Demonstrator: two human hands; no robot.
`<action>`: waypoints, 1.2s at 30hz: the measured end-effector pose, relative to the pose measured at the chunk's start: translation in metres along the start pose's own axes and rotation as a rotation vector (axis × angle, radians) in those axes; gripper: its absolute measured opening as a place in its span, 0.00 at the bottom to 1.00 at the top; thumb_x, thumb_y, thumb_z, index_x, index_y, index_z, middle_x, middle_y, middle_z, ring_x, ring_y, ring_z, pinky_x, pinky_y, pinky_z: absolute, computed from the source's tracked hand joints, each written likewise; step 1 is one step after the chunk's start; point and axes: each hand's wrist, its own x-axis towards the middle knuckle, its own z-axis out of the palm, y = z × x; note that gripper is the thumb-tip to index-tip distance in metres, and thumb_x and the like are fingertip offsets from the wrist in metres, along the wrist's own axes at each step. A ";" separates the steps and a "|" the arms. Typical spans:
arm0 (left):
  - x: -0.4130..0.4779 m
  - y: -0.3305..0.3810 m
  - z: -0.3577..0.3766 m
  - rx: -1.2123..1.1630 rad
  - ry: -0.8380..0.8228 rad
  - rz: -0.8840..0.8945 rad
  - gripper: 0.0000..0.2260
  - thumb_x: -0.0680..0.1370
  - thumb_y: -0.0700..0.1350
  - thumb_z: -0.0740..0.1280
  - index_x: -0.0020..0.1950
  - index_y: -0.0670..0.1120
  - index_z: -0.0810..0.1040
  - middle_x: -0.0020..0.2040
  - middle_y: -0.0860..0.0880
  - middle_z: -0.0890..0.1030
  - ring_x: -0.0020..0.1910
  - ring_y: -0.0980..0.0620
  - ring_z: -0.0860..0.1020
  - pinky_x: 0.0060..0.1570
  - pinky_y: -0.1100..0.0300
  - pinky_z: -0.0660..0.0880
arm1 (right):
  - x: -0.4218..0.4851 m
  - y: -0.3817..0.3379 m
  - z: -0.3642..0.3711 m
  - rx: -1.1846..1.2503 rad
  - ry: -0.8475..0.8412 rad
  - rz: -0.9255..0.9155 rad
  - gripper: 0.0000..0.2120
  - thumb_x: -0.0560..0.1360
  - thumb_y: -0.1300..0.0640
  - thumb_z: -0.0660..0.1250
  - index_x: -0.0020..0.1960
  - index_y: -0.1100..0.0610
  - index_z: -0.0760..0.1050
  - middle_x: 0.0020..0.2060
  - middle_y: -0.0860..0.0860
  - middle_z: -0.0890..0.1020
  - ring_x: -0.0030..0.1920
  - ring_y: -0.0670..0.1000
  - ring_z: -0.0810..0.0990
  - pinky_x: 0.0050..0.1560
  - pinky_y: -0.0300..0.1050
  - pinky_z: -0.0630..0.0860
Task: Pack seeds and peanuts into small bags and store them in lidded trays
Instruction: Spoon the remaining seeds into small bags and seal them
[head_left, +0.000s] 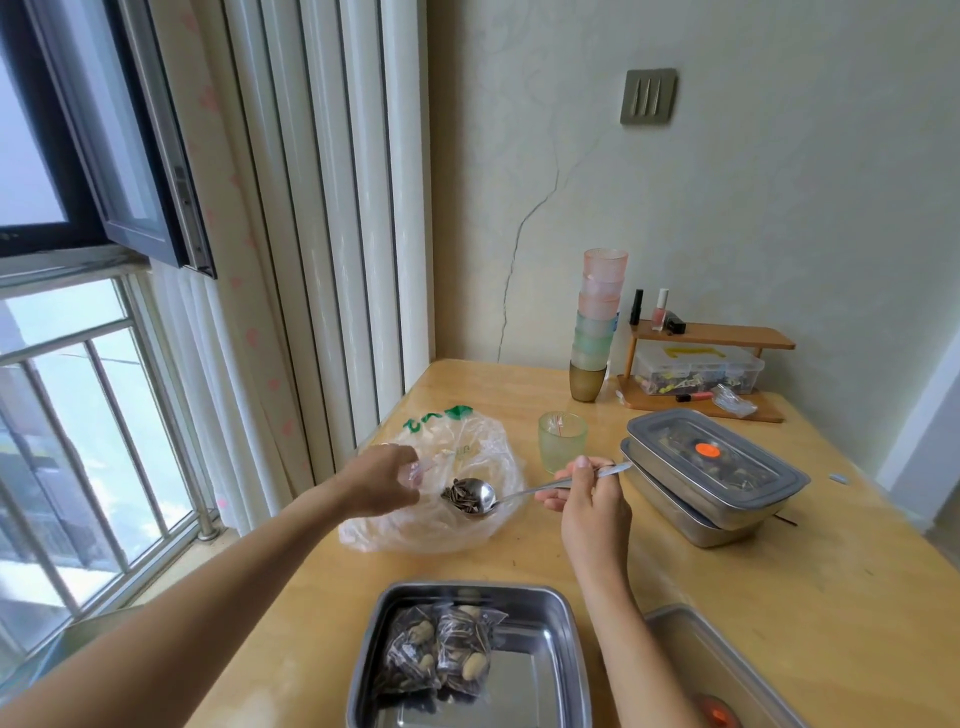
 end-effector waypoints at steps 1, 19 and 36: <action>0.001 0.005 0.005 0.022 0.021 0.008 0.06 0.77 0.45 0.70 0.50 0.48 0.74 0.48 0.50 0.79 0.47 0.48 0.78 0.42 0.56 0.72 | -0.001 -0.001 0.000 0.000 0.008 -0.012 0.15 0.87 0.54 0.55 0.47 0.58 0.74 0.38 0.54 0.85 0.34 0.48 0.86 0.39 0.39 0.81; 0.013 0.027 0.039 0.278 -0.007 -0.058 0.19 0.77 0.58 0.68 0.63 0.49 0.76 0.65 0.46 0.71 0.65 0.45 0.68 0.64 0.47 0.63 | -0.007 -0.018 -0.007 0.041 0.051 -0.275 0.15 0.86 0.54 0.56 0.46 0.60 0.74 0.37 0.53 0.83 0.32 0.48 0.84 0.36 0.41 0.79; 0.004 0.030 0.020 0.053 -0.155 0.077 0.27 0.72 0.64 0.75 0.63 0.50 0.74 0.57 0.52 0.81 0.56 0.50 0.77 0.65 0.51 0.68 | -0.002 -0.025 -0.005 0.013 -0.018 -0.215 0.16 0.87 0.54 0.56 0.44 0.57 0.74 0.37 0.50 0.82 0.32 0.50 0.85 0.37 0.49 0.81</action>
